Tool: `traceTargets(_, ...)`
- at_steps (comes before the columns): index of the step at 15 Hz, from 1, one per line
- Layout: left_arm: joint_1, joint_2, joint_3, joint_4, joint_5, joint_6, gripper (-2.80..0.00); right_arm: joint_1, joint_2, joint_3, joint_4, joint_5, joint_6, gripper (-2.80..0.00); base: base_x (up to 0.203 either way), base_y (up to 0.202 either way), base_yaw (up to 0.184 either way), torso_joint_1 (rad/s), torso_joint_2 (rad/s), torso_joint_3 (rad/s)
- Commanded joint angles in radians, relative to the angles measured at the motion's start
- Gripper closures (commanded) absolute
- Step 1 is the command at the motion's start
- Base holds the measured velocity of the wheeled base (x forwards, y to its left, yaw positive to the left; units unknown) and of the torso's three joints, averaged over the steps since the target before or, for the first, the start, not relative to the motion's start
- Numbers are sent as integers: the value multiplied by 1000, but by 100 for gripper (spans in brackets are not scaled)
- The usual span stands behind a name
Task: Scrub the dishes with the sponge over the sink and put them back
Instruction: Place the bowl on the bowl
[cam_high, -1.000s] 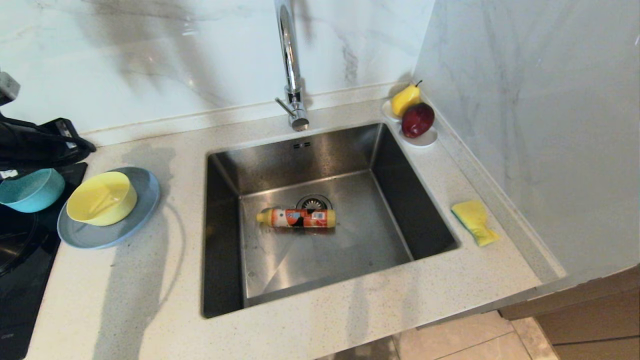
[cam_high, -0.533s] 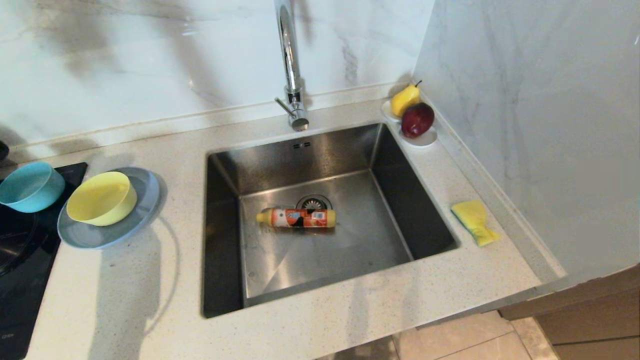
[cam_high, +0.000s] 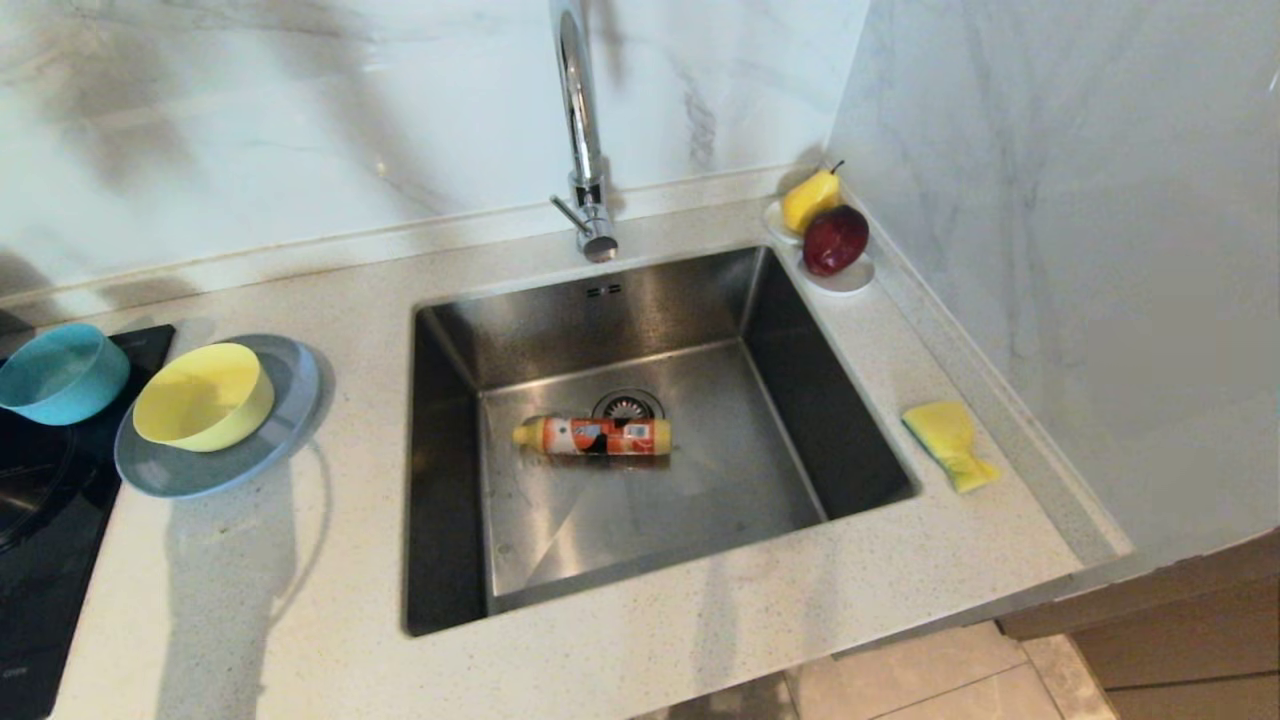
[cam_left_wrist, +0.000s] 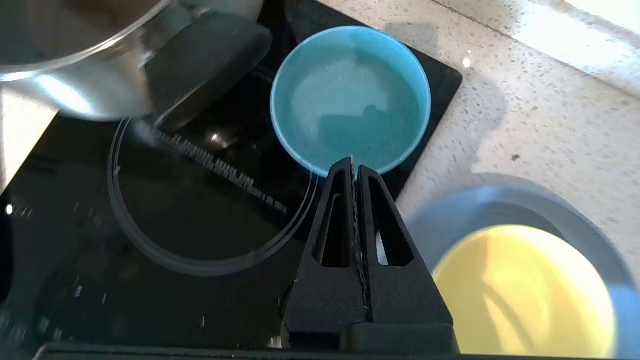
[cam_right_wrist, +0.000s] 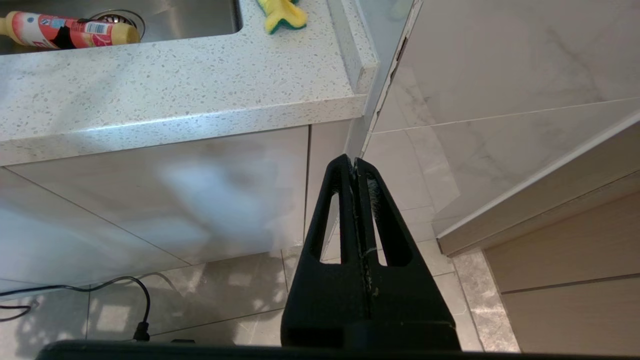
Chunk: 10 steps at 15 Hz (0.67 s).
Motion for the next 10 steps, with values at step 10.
traceTargets(10, 85, 217, -96, 20, -8, -76, -280, 0, 1, 0, 0, 1, 0, 0, 0, 0, 0, 0, 0, 0)
